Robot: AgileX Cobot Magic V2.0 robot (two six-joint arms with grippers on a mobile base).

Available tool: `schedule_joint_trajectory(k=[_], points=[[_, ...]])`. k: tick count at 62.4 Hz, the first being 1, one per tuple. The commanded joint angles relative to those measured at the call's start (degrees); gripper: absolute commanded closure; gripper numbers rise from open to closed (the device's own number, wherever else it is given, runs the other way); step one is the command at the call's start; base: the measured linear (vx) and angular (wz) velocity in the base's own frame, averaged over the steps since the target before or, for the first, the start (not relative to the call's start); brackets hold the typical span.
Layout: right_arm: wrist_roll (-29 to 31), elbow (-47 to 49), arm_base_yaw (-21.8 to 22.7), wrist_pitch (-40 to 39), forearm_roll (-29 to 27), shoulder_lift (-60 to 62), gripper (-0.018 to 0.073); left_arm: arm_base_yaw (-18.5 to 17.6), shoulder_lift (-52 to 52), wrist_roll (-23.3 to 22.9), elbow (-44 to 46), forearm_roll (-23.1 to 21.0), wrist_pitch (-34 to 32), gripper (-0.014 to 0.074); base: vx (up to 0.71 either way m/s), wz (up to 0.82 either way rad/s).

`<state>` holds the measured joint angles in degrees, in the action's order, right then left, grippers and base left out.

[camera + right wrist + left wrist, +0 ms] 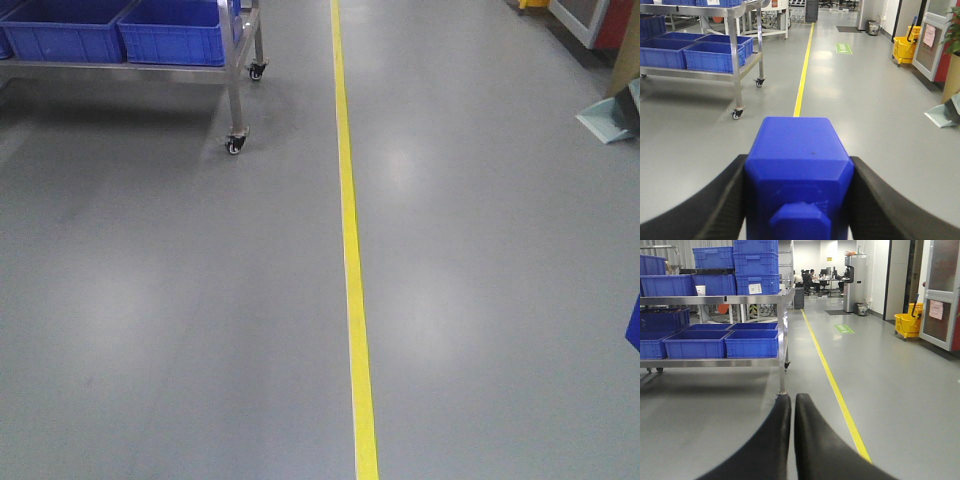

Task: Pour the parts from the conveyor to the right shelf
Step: 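Drive along the yellow floor line toward the bin shelves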

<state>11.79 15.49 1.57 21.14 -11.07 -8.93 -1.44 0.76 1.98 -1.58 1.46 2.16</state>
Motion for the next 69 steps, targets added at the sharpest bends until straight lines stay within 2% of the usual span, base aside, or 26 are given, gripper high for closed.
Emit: schedule_joint_trajectory(k=[1,69], points=[[0.31,1.7,-0.08,-4.47,-0.09,-0.51,0.0568,-0.03,0.75,-0.16,-1.75,-0.16,-4.29,0.0603,0.76,0.05],[0.31,1.7,-0.08,-4.46,-0.14,-0.51,0.0568,-0.03,0.75,-0.16,-1.75,-0.16,-4.29,0.0603,0.67,0.05]])
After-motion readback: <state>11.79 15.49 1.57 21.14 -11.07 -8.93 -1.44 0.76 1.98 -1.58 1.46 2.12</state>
